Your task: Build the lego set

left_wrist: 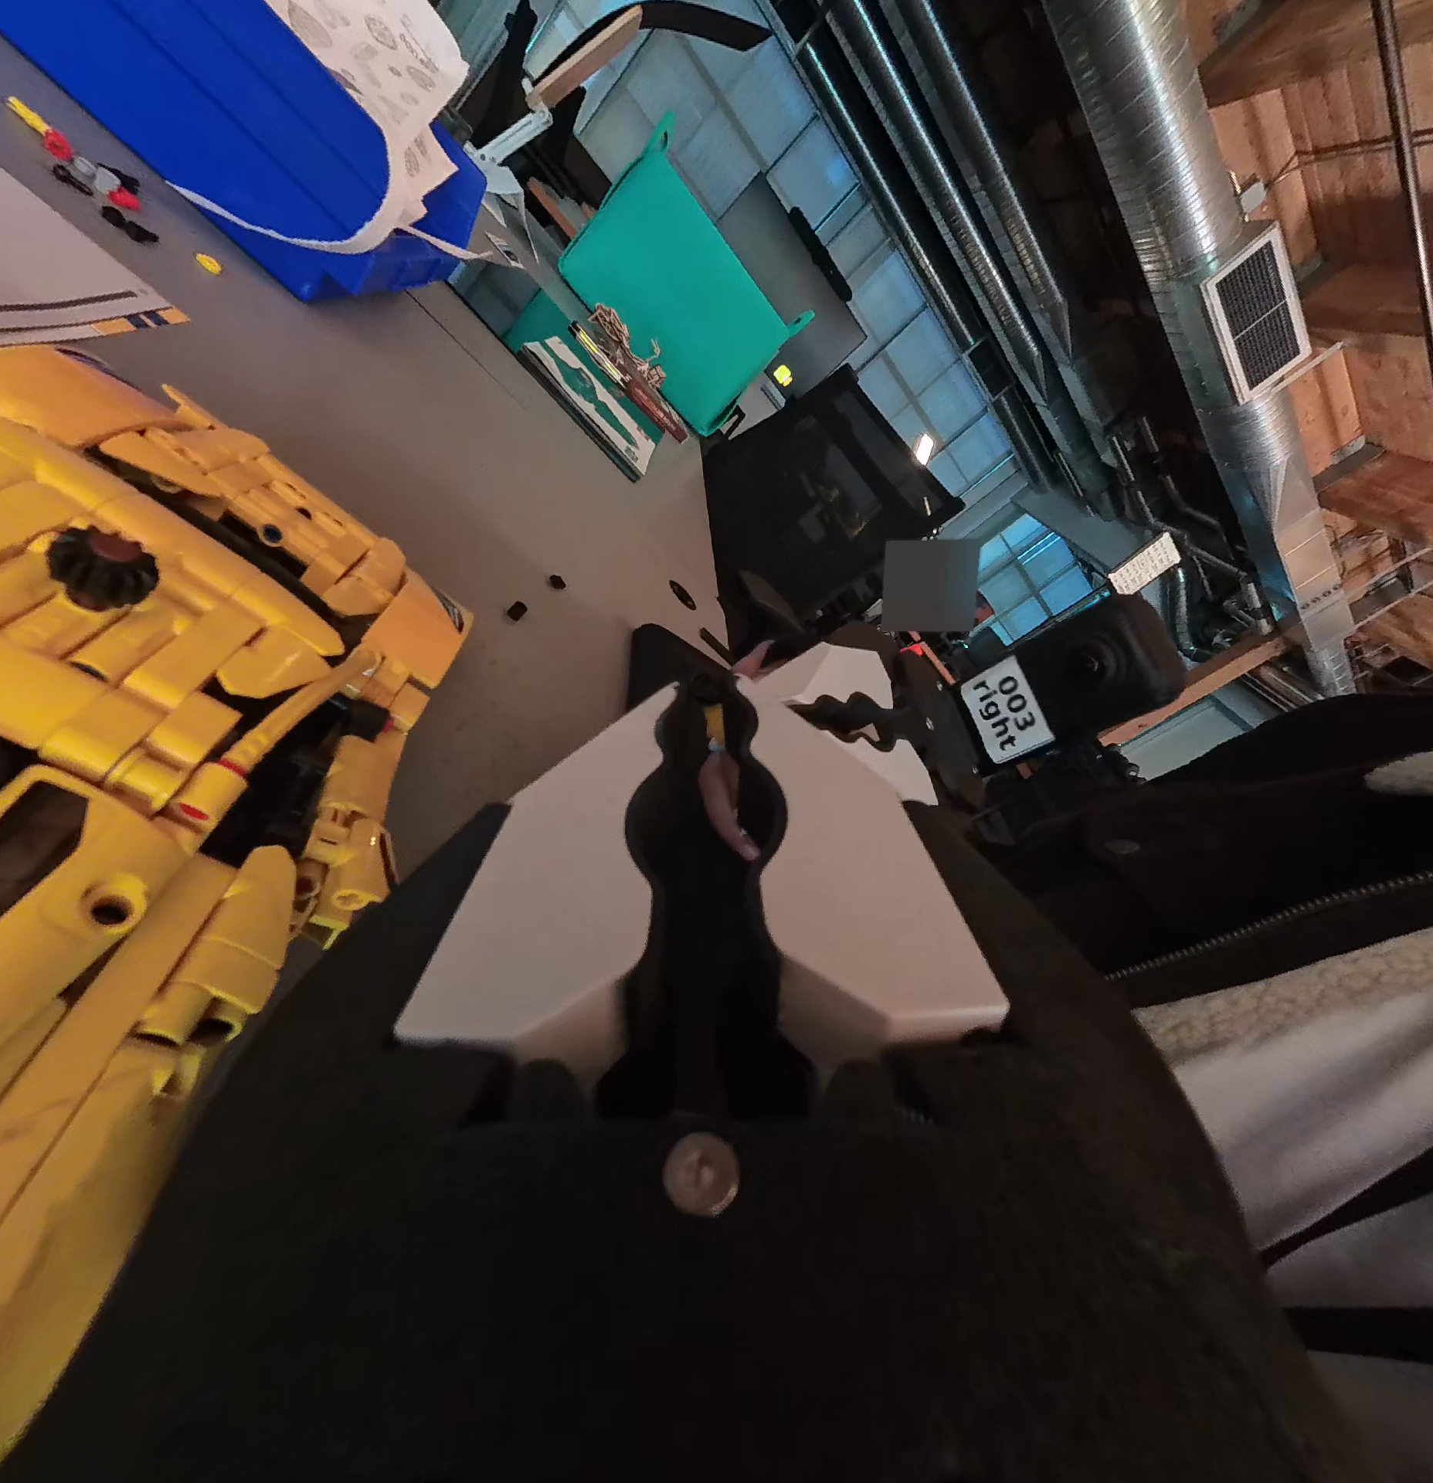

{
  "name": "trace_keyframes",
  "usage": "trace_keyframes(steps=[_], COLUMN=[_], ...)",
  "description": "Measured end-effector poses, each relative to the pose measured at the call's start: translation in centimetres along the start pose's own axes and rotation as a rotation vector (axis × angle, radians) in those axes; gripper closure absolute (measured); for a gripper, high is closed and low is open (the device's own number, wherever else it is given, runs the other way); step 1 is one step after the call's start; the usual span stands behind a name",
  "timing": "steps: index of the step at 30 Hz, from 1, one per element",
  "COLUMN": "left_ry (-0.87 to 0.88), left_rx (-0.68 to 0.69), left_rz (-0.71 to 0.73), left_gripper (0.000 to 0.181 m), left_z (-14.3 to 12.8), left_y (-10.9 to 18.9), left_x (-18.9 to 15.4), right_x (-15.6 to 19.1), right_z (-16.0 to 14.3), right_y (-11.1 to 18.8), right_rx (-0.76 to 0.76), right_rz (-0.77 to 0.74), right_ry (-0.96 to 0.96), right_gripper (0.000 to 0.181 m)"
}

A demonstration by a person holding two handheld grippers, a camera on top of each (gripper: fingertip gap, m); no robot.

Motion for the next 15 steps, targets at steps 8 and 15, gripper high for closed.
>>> trace_keyframes(steps=[8, 15], left_ry=[0.032, -0.008], left_rx=[0.018, 0.007], left_rz=[-0.047, -0.068], left_gripper=[0.175, 0.175], left_z=[0.10, 0.11], left_y=[0.25, 0.39], left_x=[-0.16, -0.31], right_x=[0.14, -0.21], right_z=[0.12, -0.02], right_y=[0.18, 0.10], right_rx=[-0.041, -0.062], right_rz=[0.034, 0.070], right_ry=[-0.014, -0.098], right_gripper=[0.178, 0.178])
Point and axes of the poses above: each gripper's, where its closed fingertips meet, y back along the fingers, z out of its top, x = y × z across the jaws, the point moved 10 cm from there along y, back along the fingers, and after that the axes turned 10 degrees about -x, right-handed, at the moved point
